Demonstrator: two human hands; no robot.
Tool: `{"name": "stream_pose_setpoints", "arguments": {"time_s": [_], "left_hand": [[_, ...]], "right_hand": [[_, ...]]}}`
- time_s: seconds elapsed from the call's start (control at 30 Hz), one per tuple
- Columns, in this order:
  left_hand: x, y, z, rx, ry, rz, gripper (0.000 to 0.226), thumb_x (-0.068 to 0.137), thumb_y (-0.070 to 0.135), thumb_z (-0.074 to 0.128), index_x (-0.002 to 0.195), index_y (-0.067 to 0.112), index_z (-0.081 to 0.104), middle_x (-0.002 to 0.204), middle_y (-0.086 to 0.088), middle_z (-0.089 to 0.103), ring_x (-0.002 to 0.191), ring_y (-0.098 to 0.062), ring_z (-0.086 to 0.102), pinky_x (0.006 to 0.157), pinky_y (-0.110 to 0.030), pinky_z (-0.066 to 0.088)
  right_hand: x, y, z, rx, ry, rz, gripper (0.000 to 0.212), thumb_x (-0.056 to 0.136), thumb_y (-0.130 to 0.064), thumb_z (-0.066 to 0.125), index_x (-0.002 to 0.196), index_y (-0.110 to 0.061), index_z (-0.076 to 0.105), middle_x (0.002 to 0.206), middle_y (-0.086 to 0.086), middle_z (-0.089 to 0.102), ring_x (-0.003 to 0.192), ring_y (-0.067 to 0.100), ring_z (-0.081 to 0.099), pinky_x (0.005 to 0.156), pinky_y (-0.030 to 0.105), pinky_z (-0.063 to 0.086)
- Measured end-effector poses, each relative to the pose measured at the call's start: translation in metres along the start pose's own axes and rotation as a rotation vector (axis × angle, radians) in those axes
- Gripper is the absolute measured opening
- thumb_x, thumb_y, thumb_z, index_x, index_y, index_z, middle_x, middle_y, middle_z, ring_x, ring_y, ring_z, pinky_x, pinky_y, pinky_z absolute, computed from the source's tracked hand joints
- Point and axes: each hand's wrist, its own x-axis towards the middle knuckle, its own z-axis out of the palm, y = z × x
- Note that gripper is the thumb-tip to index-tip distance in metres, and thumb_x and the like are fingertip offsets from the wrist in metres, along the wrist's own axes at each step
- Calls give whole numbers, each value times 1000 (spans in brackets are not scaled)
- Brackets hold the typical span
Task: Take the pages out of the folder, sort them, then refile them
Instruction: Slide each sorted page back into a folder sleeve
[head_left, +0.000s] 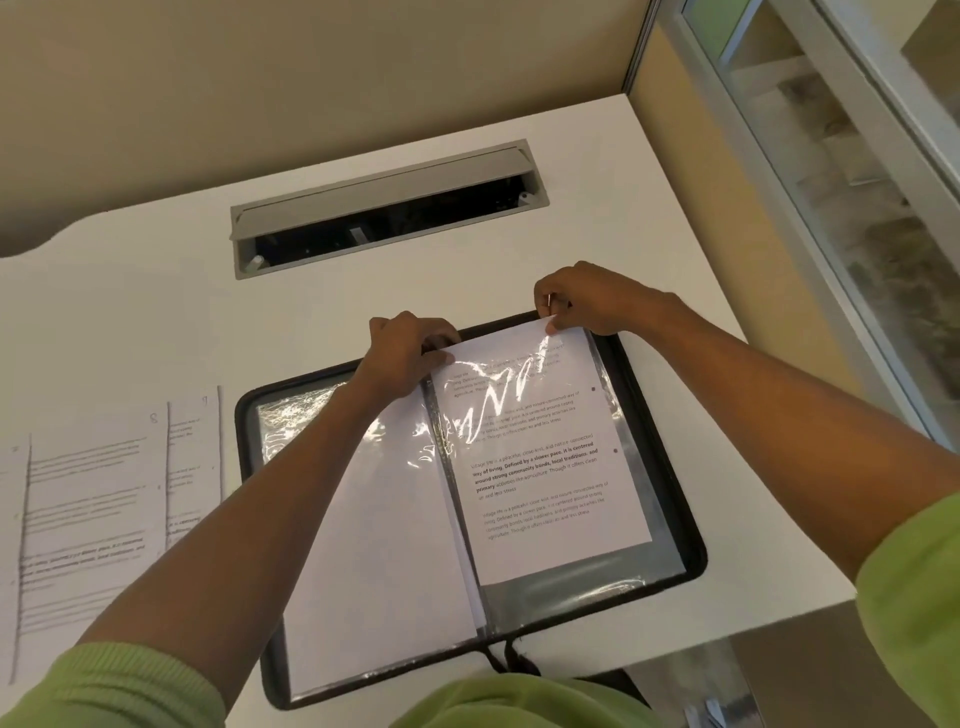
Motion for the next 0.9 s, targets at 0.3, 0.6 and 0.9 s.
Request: {"name": "stream_pose_setpoints", "arguments": {"time_s": [0.3,0.6,0.9], "left_hand": [[6,3,5,13,-57,44,19,88,39,83,100,28,73,88,15,68,88,-8,58,89,-40,27],[18,9,3,70,-219,97,12,91,34,76,91,27,66,80,15,66,81,4,55,90,-42,28],[15,27,11,9,-226,56,24,85,33,82,101,27,66,95,15,74,94,-4,67,100,-42,29]], "right_hand": [[-1,0,2,-5,-15,-37,13,85,-5,77,89,-13,68,86,-1,72,82,16,67,78,35,52],[-2,-4,6,-81,35,-30,16,87,-2,68,81,-16,66,80,-12,66,75,4,58,71,13,29],[-7,3,25,-171,192,-6,14,86,-3,65,83,-17,66,79,-8,70,80,17,62,86,30,25]]}}
